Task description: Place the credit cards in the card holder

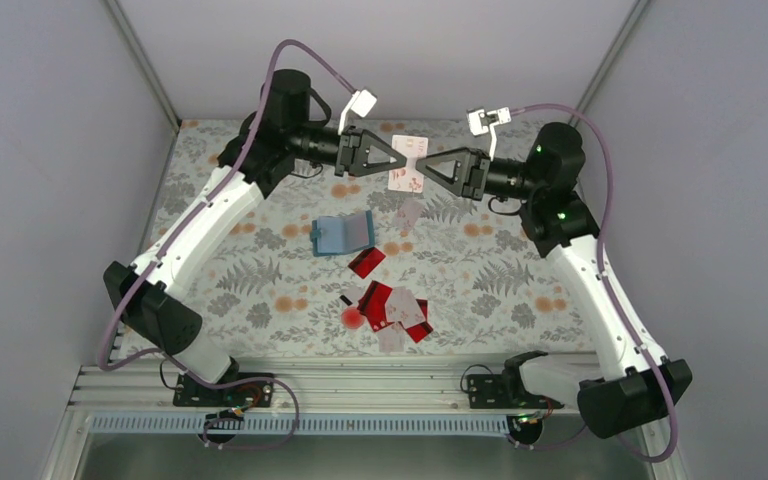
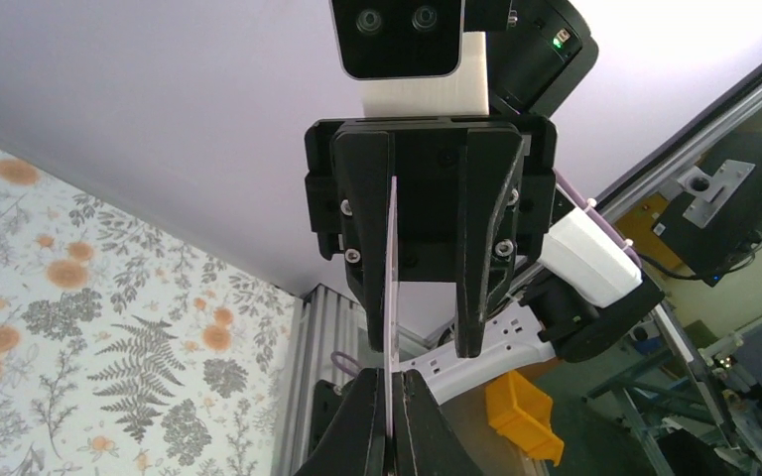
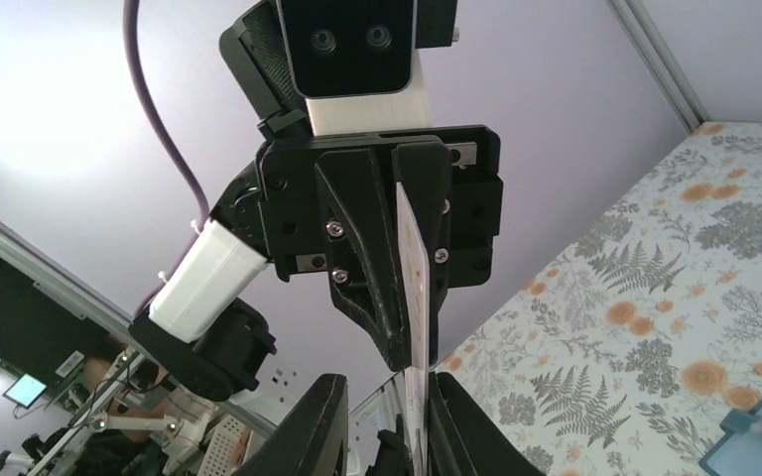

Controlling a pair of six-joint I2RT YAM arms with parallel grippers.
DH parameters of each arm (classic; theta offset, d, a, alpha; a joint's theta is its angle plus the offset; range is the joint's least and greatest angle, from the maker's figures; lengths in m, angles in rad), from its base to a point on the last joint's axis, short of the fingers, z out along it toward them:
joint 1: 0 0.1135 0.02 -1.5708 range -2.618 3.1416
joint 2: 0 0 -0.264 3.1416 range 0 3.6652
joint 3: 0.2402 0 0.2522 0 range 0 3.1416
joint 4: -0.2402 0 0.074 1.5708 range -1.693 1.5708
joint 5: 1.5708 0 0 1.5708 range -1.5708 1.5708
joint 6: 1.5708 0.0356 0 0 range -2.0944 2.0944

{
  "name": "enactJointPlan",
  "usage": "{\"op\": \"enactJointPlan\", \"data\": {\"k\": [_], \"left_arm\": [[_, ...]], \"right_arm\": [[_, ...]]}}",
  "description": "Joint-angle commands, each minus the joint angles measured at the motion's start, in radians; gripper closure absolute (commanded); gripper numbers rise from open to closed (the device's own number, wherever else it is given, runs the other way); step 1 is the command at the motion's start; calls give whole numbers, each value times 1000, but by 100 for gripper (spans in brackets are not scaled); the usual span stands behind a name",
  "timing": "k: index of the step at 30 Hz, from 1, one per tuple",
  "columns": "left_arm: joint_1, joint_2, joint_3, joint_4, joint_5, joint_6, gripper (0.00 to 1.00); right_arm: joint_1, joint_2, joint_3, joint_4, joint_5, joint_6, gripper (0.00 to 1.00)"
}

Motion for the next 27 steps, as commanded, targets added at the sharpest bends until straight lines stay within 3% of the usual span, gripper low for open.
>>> {"op": "enactJointPlan", "data": {"k": [1,12,17,22,27], "left_arm": [[-2,-13,30,18,14,-9,98],[-13,-1,40,18,18,-10,98],[-17,8,53,13,11,-10,98],[-18,11,52,12,7,-12,98],[-18,10,45,10,-4,-14,97]], "right_arm": [[-2,13,51,46,-89,3,80],[-3,54,72,3,-148,-40,76],[-3,71,85,-7,-163,-54,82],[-2,82,90,-11,-166,-63,95],[-2,91,97,-32,-156,-78,96]]}}
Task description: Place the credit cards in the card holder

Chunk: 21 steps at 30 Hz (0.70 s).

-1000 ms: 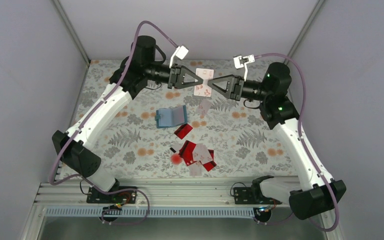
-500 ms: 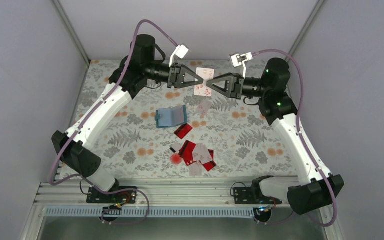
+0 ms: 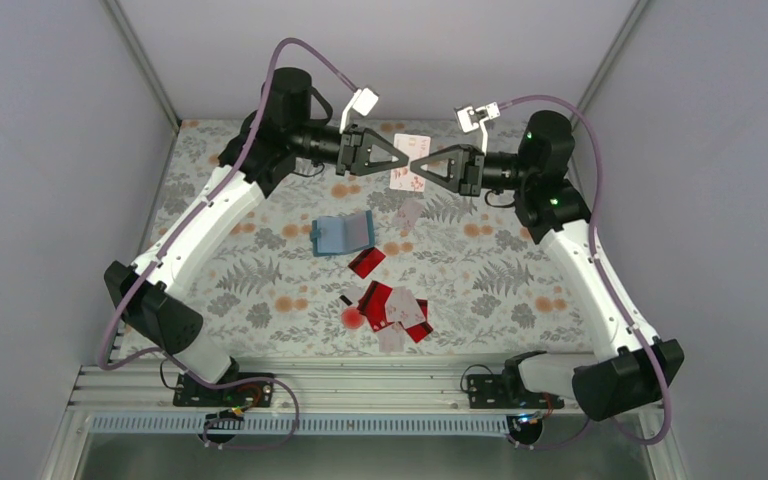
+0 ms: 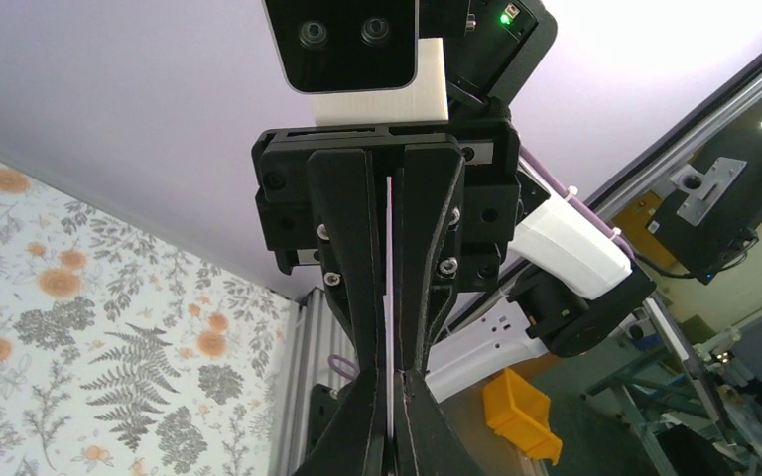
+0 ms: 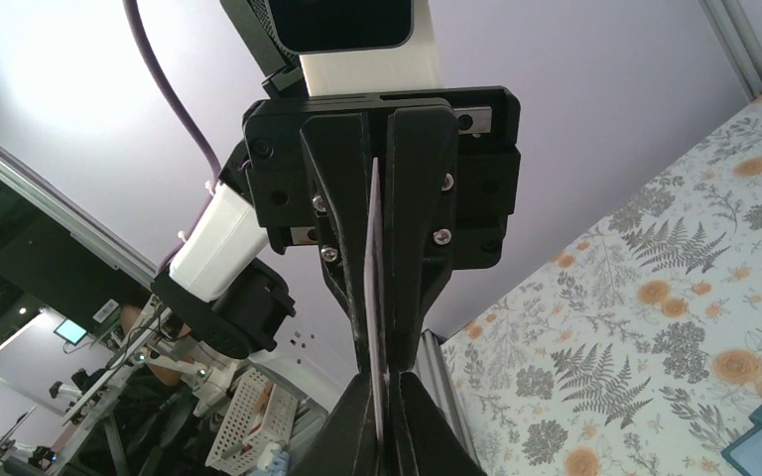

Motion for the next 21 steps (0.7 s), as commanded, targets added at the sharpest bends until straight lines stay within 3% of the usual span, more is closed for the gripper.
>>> {"op": "enactJointPlan", "data": {"k": [1,6,8,10,14,21], "left_arm": [[-5,5,21,2,-20,-3,94],[-4,2,15,-8,-61,-6,76],[-5,0,8,-7,-73,-8,73],[-5,-2,-1,3,-81,-13,76],[-5,-14,-28,19,-98,-15,97],[-5,-27,-65,46,-126,-31,98]], "right_arm": [[1,9,39,-23,-16,-29,96],[0,20,53,-99,46,-78,96],[1,18,39,-88,57,-74,96],[0,13,31,-79,60,-77,96],[0,13,30,-87,70,-89,96],[1,23,41,-75,100,-64,96]]}}
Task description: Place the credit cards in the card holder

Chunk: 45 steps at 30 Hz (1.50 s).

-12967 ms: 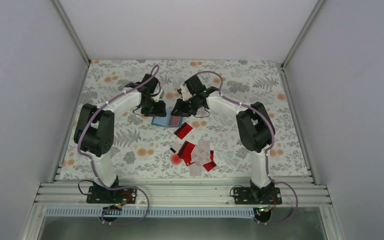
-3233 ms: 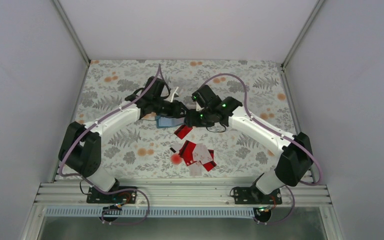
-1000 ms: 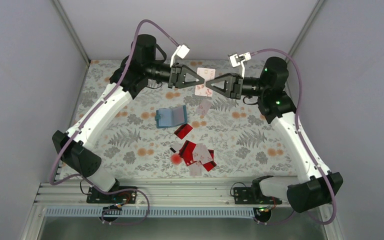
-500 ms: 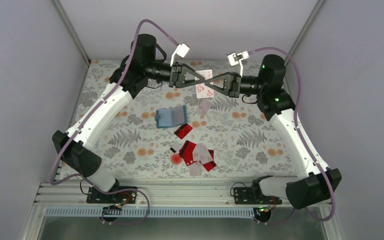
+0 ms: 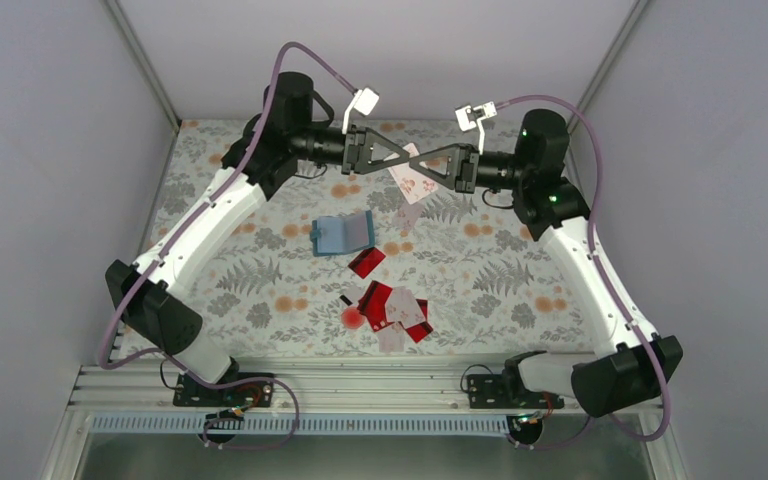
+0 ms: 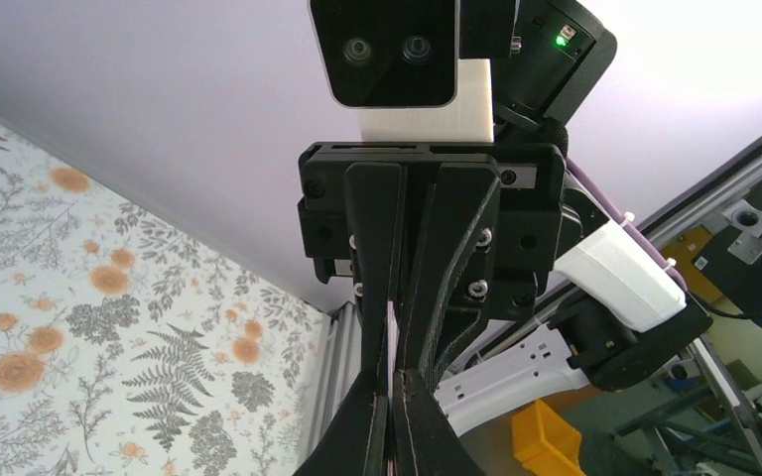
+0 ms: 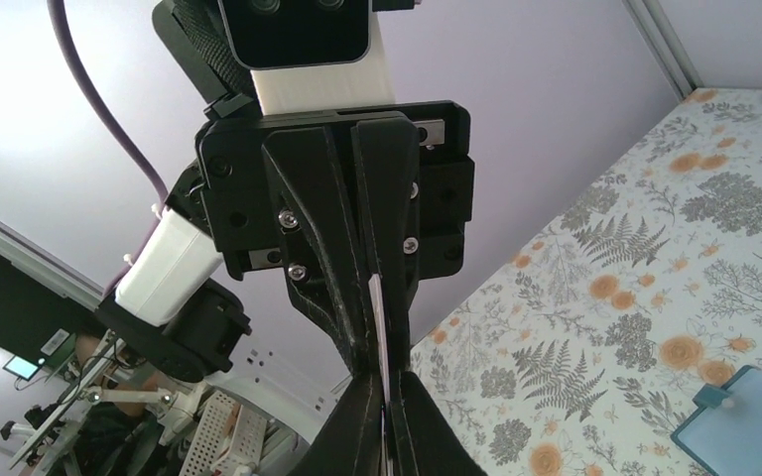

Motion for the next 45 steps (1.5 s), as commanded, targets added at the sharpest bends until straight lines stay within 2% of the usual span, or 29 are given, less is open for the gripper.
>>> {"op": "enactJointPlan", "data": {"k": [1,3,4,6,7,8,9,13,17,20,22,23,30,36,45], "left_arm": [[-4,-31,-32,17,-41,-9,98],[-1,-33,-32,18,-47,-11,98],[2,-29,-28,10,-44,-10,97],[10,-15,-1,-24,-37,5,98],[13,-7,20,-44,-31,18,98],[15,3,51,-63,-21,32,98],[16,11,75,-88,-9,46,97],[15,62,171,-192,37,106,98],[14,90,217,-233,42,120,98],[10,110,235,-242,48,120,98],[8,117,239,-245,50,122,97],[8,120,240,-246,50,123,98],[8,145,249,-272,-33,104,97],[7,196,244,-257,-107,-11,94],[23,217,184,-343,-175,-47,93]], "right_arm": [[1,11,30,1,15,-3,96],[1,26,62,-48,26,-36,96],[-1,40,84,-95,27,-71,86],[-2,68,121,-189,-6,-149,40],[-2,80,124,-217,-50,-179,26],[-2,88,125,-245,-91,-204,22],[-2,92,121,-261,-126,-224,23],[-2,104,114,-345,-229,-323,38],[3,98,104,-336,-240,-329,65],[7,111,107,-326,-234,-322,79],[10,117,115,-310,-221,-310,94],[10,118,114,-289,-217,-293,96],[24,107,97,-218,-186,-246,96],[29,128,26,-100,-131,-82,96],[28,240,-8,-26,-154,117,96]]}}
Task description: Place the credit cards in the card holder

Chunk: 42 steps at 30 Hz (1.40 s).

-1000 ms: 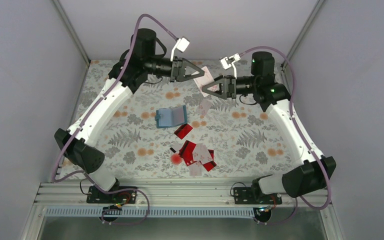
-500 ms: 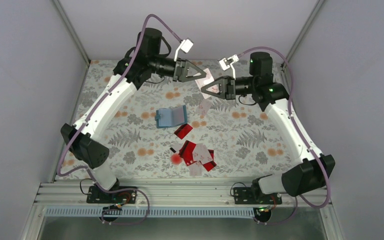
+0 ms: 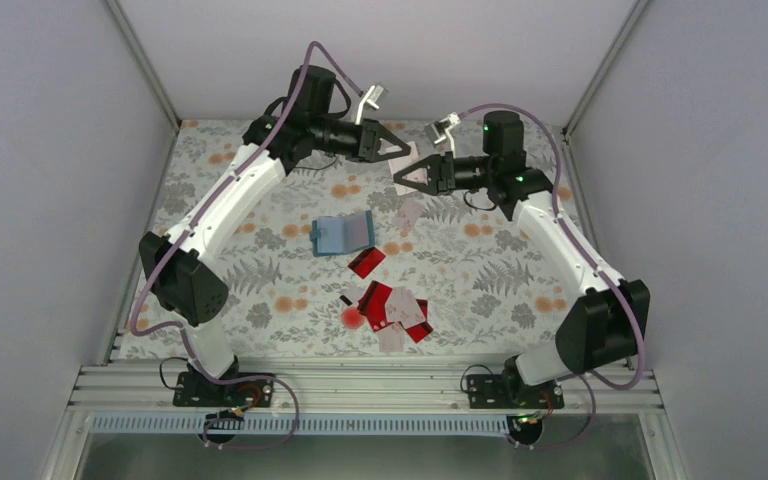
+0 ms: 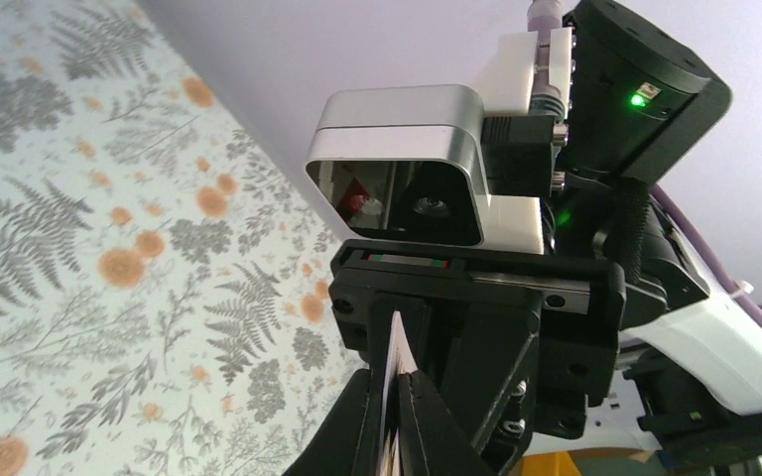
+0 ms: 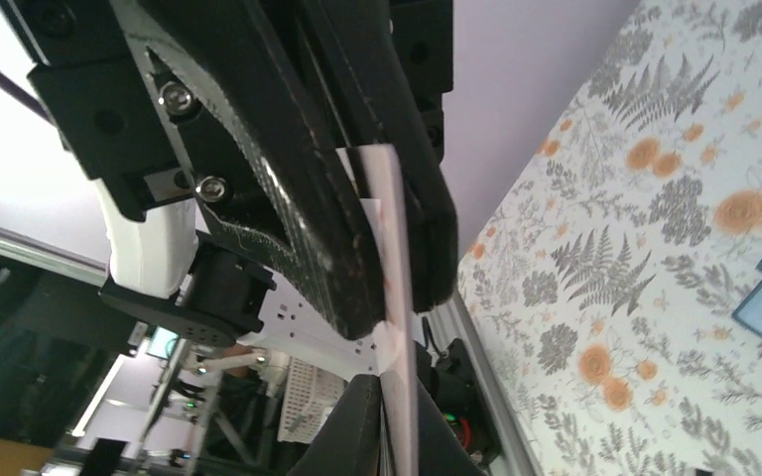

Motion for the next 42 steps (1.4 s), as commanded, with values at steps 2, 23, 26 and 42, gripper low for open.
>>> {"op": "enactJointPlan", "data": {"k": [2,23,26,42], "left_arm": [[9,11,-65,-52,-64,-68,92],[89,-39,-138,81,-105,-224,12],[101,-77,-193,165,-93,-253,8],[109,-221,-434,552,-53,-428,38]], "right_arm": [[15,68,-17,98,-35,174,96],[1,166,89,123,-49,271,96],[2,170,94,122,-43,274,96],[-2,242,210,139,-31,335,96]]}}
